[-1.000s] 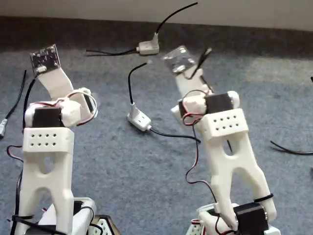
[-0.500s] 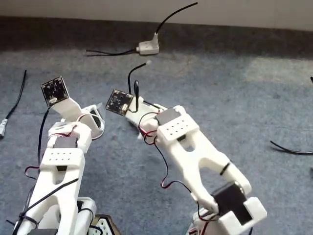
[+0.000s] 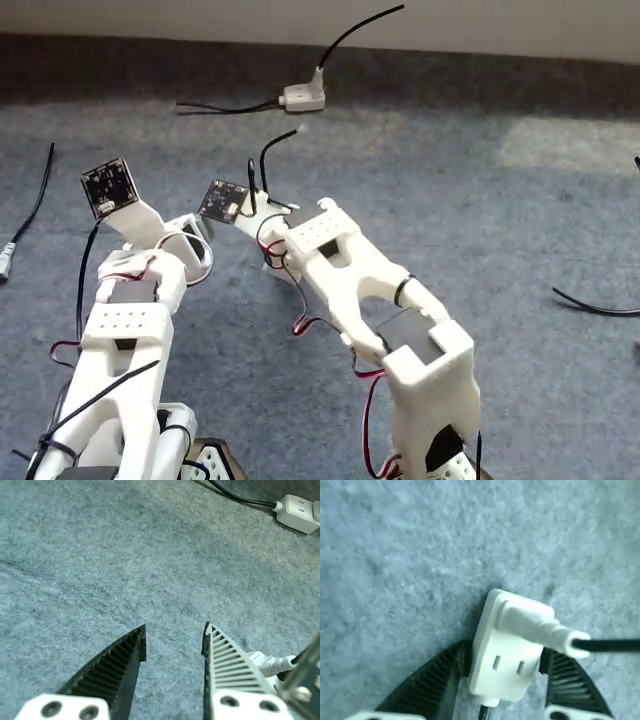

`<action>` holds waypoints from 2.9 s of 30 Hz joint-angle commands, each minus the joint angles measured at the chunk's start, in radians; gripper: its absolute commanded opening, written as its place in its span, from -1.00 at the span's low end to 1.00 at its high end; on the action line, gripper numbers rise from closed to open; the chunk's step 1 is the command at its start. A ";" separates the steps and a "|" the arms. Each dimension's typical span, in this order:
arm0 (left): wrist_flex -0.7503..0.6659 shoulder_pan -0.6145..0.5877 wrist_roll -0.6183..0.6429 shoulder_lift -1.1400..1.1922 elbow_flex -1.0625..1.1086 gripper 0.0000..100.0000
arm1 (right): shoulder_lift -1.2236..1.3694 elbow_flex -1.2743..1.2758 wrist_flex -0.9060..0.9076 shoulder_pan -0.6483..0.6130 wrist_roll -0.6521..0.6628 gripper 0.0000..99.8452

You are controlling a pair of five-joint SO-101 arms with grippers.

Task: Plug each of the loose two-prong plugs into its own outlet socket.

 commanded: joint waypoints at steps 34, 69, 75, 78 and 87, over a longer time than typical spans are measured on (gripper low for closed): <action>-0.018 0.022 0.002 -0.019 -0.007 -0.60 | 0.449 -1.692 0.831 0.536 -0.537 -0.91; -0.018 0.045 -0.058 -0.018 0.001 -0.60 | 0.443 -1.201 -0.315 0.771 -0.620 -0.39; -0.018 0.048 -0.058 -0.018 0.001 -0.60 | 0.449 -1.349 -0.162 1.072 -0.615 -0.40; -0.038 0.050 -0.057 -0.018 0.001 -0.60 | 0.450 -1.362 -0.163 1.225 -0.542 -0.40; -0.041 0.050 -0.057 -0.018 0.002 -0.60 | 0.443 -1.135 0.019 1.495 -0.356 -0.40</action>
